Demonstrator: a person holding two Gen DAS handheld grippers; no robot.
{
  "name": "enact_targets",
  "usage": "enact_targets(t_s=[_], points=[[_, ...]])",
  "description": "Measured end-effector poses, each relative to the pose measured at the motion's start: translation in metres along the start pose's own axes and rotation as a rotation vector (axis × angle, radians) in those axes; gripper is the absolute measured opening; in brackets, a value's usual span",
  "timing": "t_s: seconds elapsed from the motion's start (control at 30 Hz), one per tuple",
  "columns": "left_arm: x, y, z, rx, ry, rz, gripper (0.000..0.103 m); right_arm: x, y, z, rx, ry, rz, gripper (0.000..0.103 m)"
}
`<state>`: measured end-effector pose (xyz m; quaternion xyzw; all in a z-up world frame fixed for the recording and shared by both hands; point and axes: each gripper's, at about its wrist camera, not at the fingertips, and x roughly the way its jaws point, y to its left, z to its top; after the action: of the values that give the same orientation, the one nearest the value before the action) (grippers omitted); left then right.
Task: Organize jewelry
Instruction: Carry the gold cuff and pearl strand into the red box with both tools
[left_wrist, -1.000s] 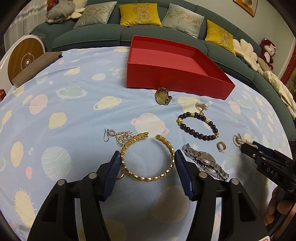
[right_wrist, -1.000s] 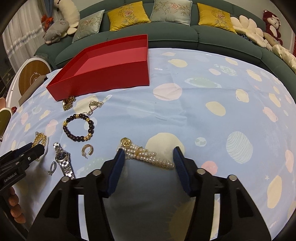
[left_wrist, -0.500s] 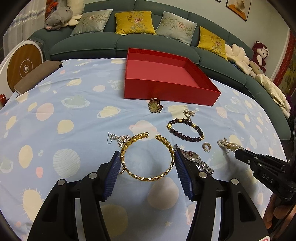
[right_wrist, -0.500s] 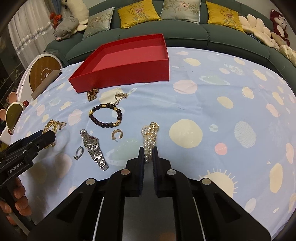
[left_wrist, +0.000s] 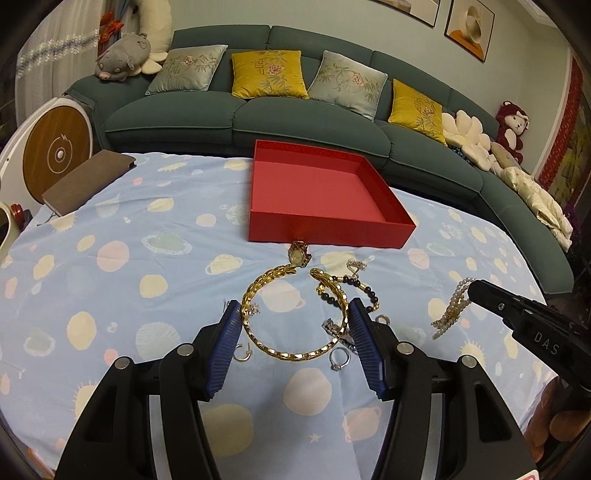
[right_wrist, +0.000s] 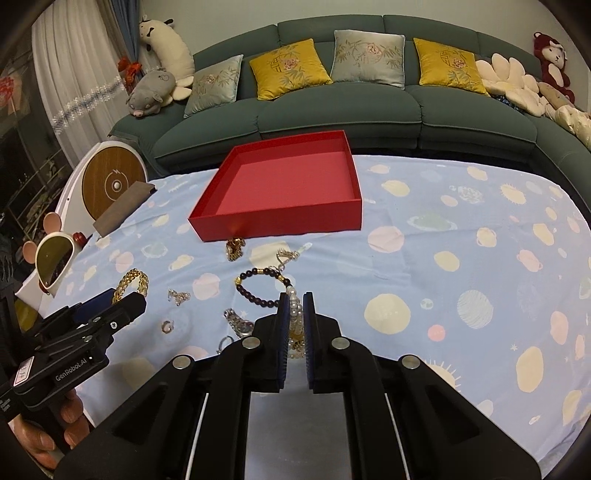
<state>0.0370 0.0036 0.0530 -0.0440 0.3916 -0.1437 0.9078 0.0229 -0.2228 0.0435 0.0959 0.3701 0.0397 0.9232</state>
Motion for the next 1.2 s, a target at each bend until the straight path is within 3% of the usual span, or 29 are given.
enact_targets(t_s=[0.27,0.47,0.77,1.2], points=[[-0.014,-0.001,0.061,0.013,-0.043,0.010,0.057,-0.019,0.014,0.059,-0.020,-0.083,0.012,0.007],[0.011,0.000,0.121,0.060,-0.073,0.040,0.057,0.003,0.007,0.119,-0.029,-0.107,0.003,0.007],[0.107,-0.005,0.182,0.111,-0.051,0.108,0.057,0.076,-0.010,0.175,-0.011,-0.102,-0.009,0.007],[0.237,0.003,0.206,0.111,0.046,0.171,0.057,0.203,-0.040,0.205,-0.012,-0.027,-0.065,0.007]])
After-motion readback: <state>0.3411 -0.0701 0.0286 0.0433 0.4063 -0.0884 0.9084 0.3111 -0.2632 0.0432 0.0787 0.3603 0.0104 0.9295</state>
